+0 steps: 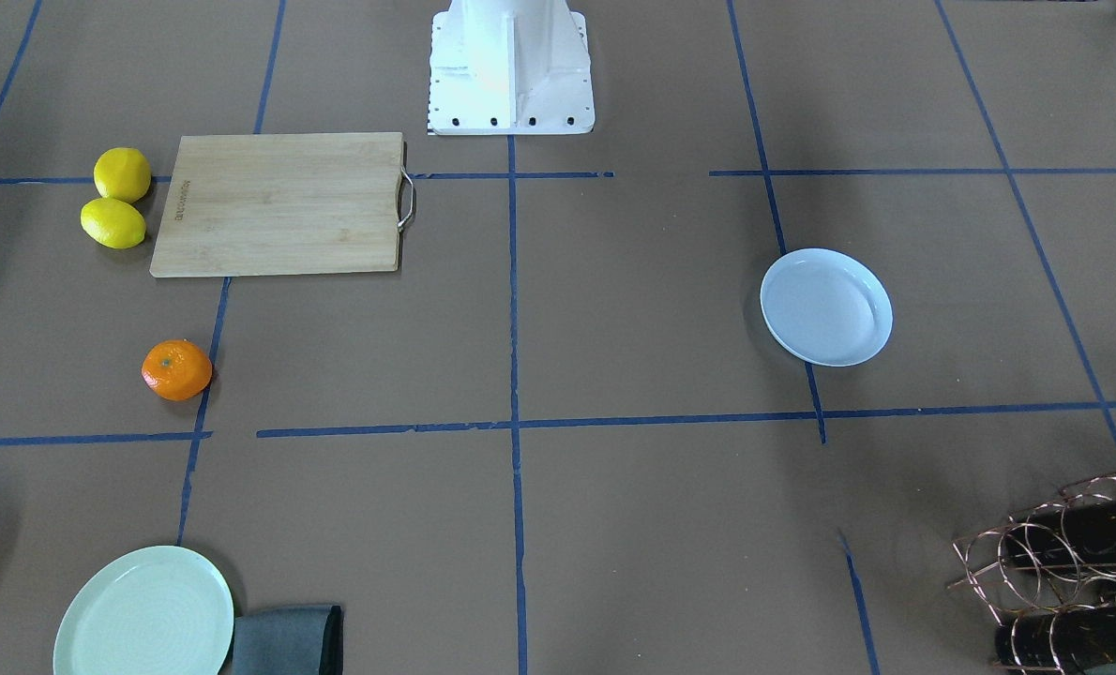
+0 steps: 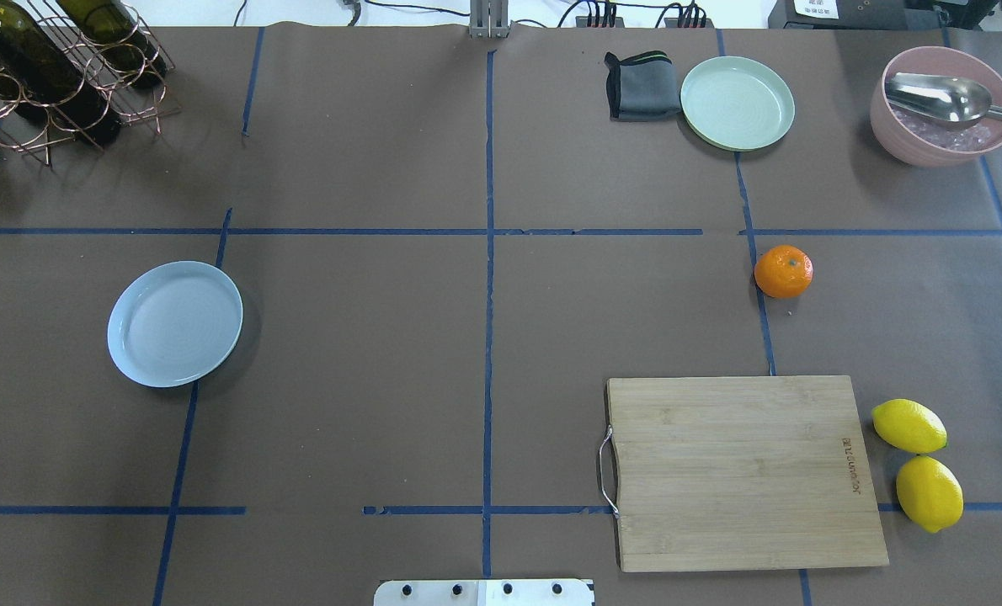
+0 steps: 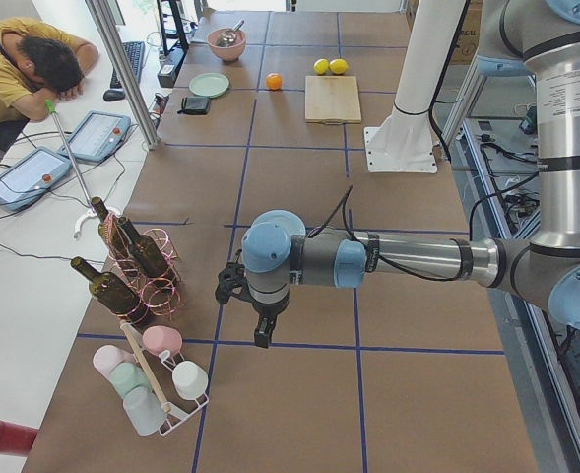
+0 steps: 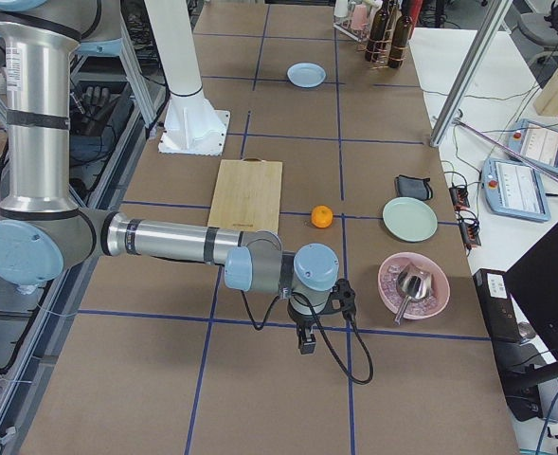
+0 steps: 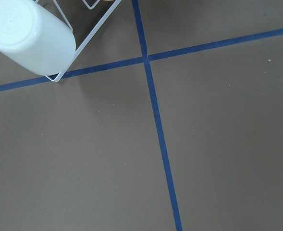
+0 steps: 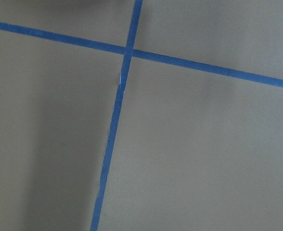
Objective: Pick orange to plate
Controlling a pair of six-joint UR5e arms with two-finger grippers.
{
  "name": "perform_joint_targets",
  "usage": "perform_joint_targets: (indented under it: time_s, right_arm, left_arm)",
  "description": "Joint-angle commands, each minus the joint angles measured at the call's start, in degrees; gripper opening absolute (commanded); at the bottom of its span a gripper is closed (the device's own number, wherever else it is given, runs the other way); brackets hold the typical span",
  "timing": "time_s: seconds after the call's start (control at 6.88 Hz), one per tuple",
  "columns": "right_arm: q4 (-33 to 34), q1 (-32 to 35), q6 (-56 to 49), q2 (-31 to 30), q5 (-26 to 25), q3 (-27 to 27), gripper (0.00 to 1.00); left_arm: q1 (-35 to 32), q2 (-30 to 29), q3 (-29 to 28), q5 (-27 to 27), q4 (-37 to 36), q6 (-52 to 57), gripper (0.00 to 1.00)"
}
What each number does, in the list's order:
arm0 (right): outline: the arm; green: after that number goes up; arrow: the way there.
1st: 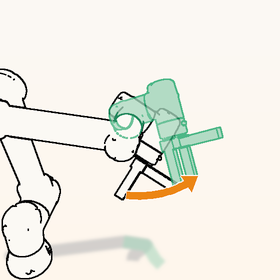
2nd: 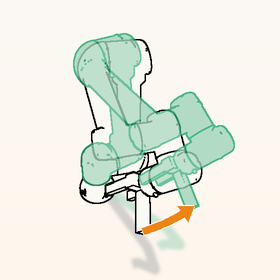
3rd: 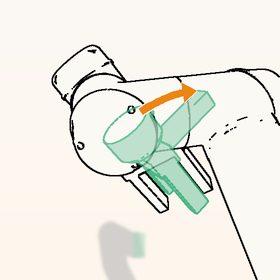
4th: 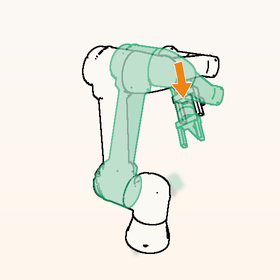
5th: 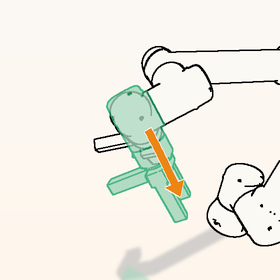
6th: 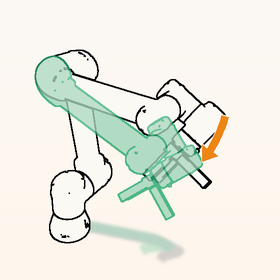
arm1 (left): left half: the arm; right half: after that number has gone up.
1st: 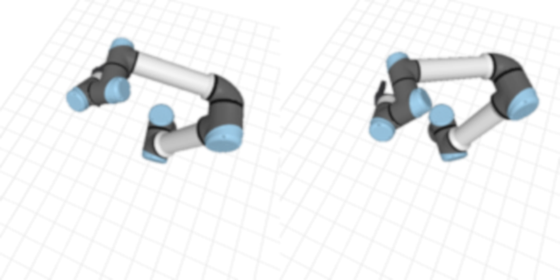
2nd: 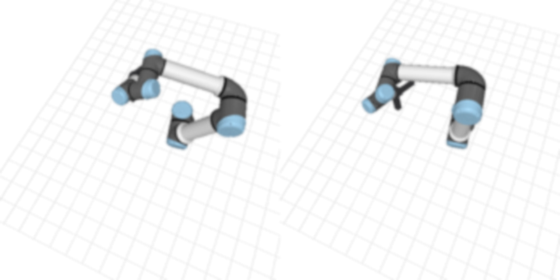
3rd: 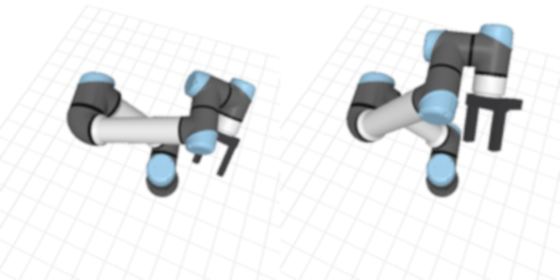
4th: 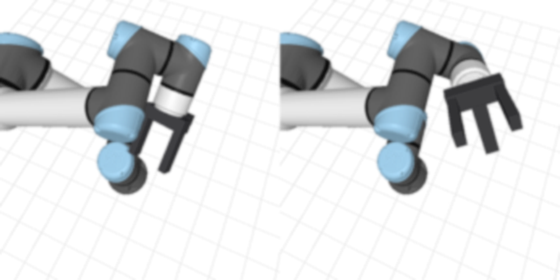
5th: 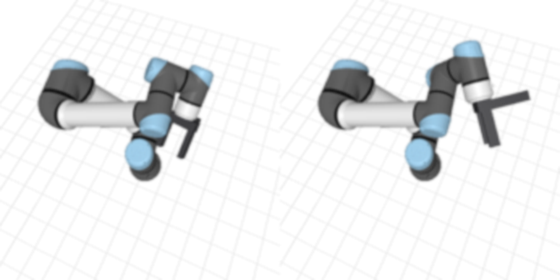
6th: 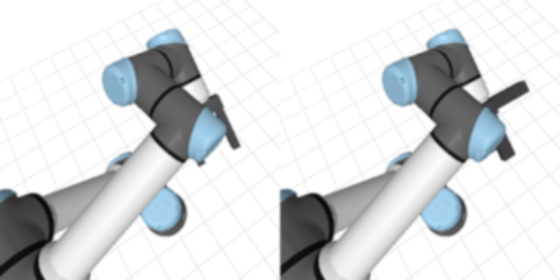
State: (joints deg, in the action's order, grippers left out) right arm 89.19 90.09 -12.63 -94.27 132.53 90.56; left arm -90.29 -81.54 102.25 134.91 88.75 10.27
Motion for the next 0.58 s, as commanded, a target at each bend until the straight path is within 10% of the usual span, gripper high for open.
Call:
perform_joint_targets:
  time_s: [0.0,0.44]
  right_arm:
    - [-0.1,0.0,0.0,0.1,0.0,0.1,1.0]
    - [-13.9,-0.9,0.1,0.1,-0.3,-2.7,1.0]
  left_arm:
    - [0.3,-0.1,0.8,0.0,0.1,0.1,1.0]
    - [0.4,-0.6,2.3,1.0,4.5,-0.1,1.0]
